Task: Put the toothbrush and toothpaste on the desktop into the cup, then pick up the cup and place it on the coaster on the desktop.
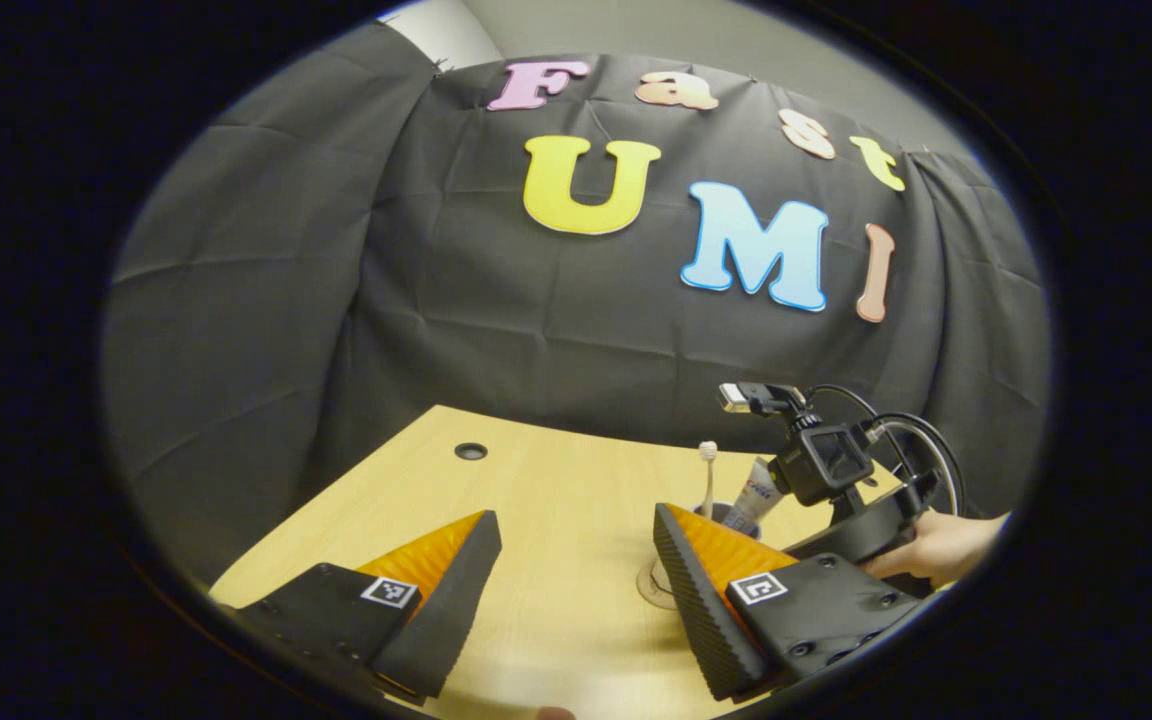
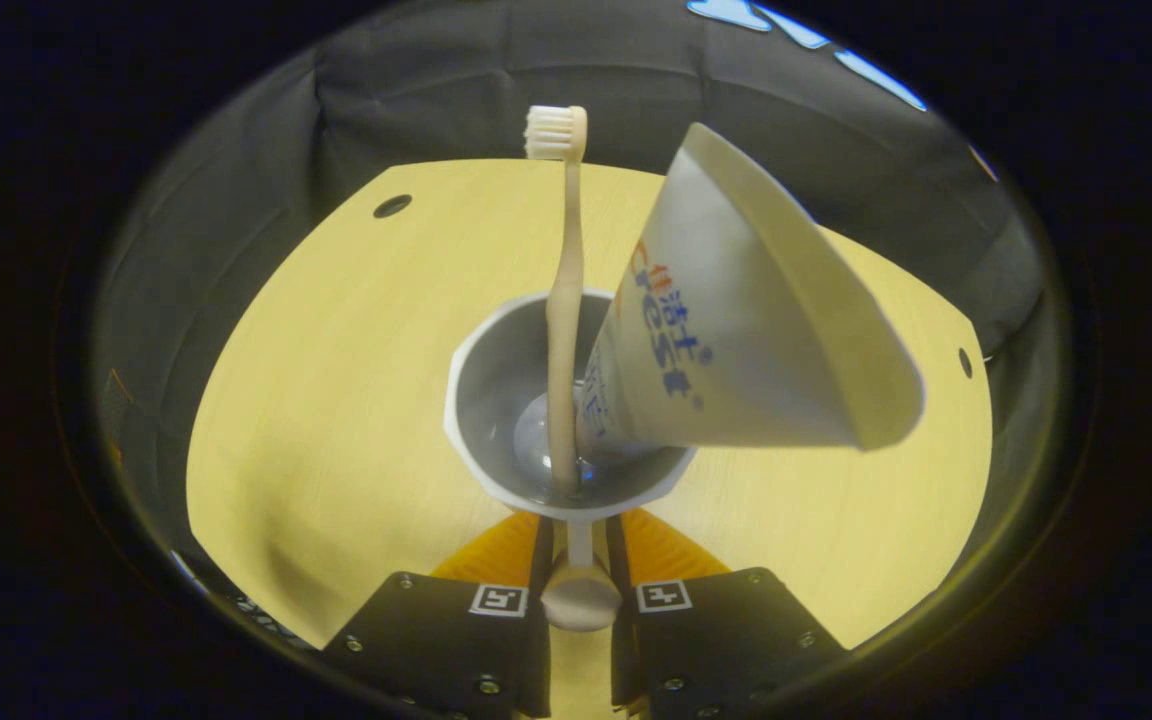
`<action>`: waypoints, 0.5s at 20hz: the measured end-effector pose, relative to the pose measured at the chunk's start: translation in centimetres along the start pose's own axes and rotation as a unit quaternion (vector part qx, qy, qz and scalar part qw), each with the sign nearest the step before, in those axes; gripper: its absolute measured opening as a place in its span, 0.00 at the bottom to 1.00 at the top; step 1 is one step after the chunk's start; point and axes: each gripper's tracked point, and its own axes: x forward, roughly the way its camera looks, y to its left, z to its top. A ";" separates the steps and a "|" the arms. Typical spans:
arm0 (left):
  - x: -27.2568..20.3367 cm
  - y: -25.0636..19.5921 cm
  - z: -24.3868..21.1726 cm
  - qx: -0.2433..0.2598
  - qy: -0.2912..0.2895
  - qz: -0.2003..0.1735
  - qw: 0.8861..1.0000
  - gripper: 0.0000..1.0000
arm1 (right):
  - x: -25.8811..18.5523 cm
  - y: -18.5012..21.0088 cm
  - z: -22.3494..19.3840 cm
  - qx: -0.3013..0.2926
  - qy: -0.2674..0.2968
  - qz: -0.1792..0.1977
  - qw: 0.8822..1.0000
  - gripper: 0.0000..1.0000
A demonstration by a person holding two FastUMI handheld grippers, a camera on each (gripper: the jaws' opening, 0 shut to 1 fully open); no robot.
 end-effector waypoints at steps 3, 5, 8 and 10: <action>0.1 0.1 0.0 -0.001 0.001 -0.002 1.000 0.97 | -0.1 0.0 0.0 -0.004 0.007 -0.003 1.000 0.24; 0.2 0.1 0.0 -0.001 0.002 -0.004 1.000 0.97 | -0.1 0.0 0.1 -0.006 0.010 -0.008 1.000 0.24; 0.3 0.2 0.0 -0.002 0.001 -0.004 1.000 0.97 | 0.0 0.1 0.2 -0.002 0.013 -0.011 1.000 0.25; 0.4 0.5 0.0 -0.003 0.001 -0.002 1.000 0.96 | -0.3 0.2 0.2 0.001 0.011 -0.007 1.000 0.27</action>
